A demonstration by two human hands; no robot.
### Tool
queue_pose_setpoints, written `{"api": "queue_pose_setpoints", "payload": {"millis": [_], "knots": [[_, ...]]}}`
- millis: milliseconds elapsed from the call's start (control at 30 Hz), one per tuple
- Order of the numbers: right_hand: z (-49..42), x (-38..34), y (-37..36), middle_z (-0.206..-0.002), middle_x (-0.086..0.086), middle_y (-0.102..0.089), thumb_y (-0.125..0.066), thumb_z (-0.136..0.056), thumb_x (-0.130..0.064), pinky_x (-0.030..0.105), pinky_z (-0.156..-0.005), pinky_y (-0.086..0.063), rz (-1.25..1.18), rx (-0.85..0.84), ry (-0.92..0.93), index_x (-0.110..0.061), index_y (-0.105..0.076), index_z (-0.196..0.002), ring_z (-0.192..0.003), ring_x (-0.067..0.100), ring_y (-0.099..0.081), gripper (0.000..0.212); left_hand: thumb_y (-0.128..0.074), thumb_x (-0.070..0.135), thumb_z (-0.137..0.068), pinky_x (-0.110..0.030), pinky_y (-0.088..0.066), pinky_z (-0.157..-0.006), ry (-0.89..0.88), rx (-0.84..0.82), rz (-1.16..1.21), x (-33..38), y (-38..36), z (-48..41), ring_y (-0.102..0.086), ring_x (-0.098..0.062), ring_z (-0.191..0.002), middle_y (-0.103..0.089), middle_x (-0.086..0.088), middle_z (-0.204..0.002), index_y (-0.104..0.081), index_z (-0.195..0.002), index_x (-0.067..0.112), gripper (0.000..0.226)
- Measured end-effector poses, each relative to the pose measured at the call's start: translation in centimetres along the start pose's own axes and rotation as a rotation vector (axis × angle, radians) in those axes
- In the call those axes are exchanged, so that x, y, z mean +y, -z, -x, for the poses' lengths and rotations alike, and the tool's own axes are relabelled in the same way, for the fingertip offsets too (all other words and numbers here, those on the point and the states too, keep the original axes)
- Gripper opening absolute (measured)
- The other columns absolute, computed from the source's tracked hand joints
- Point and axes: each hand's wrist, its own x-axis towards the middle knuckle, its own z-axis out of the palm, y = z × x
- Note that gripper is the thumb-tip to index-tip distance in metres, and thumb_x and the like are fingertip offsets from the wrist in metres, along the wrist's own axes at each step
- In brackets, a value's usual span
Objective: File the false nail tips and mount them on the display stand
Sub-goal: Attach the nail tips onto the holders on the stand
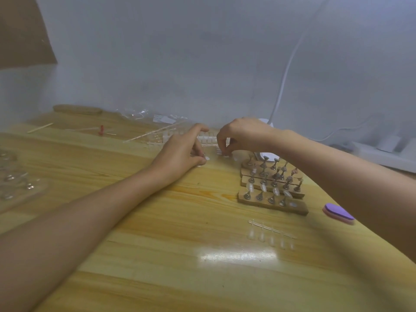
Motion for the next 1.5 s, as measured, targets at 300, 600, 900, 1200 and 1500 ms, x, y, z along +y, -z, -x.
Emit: {"api": "queue_pose_setpoints", "payload": {"millis": [300,600,900,1200,1500], "knots": [[3.0,1.6,-0.1,-0.089,0.003,-0.077,-0.073,-0.089,-0.008,0.026,-0.079,-0.057,-0.808,0.238,-0.203,-0.004,-0.068,-0.088,-0.09,0.014,-0.073,0.006,-0.077,0.0,-0.077,-0.029,-0.051,-0.094,-0.041,0.001,-0.039,0.4,0.1,0.3,-0.066,-0.004,-0.083,-0.068,0.007,-0.076,-0.047,-0.138,0.022,0.071],[5.2,1.7,-0.3,-0.083,0.0,-0.077,-0.076,-0.087,-0.01,0.024,-0.066,-0.055,-0.845,0.301,-0.25,-0.011,-0.069,-0.089,-0.076,0.006,-0.071,0.008,-0.075,0.003,-0.081,-0.028,-0.045,-0.097,-0.08,0.001,-0.099,0.9,-0.5,0.6,-0.065,-0.007,-0.087,-0.067,0.01,-0.077,-0.046,-0.139,0.025,0.069],[0.8,0.8,-0.6,-0.095,-0.013,-0.071,-0.075,-0.087,-0.018,0.033,-0.075,-0.054,-0.159,0.054,-0.02,-0.021,-0.077,-0.094,-0.089,0.007,-0.068,0.008,-0.074,0.0,-0.08,-0.034,-0.051,-0.091,-0.049,0.003,-0.058,0.9,-0.4,0.7,-0.067,-0.011,-0.084,-0.066,0.008,-0.078,-0.047,-0.138,0.023,0.068],[1.0,1.1,-1.1,-0.084,-0.023,-0.063,-0.077,-0.083,-0.009,0.033,-0.078,-0.055,-0.263,0.076,0.018,-0.019,-0.077,-0.09,-0.081,0.002,-0.068,0.012,-0.074,0.002,-0.08,-0.038,-0.052,-0.092,-0.038,-0.004,-0.084,0.9,-0.4,0.6,-0.068,-0.013,-0.086,-0.067,0.007,-0.078,-0.045,-0.14,0.023,0.07],[0.2,0.9,-0.8,-0.076,-0.026,-0.063,-0.079,-0.081,-0.016,0.035,-0.075,-0.052,-0.22,0.039,-0.009,-0.025,-0.072,-0.077,-0.075,0.001,-0.066,0.011,-0.074,0.002,-0.081,-0.039,-0.051,-0.093,-0.028,-0.013,-0.089,1.1,-0.3,0.6,-0.068,-0.015,-0.087,-0.067,0.006,-0.078,-0.045,-0.141,0.022,0.07]]}}
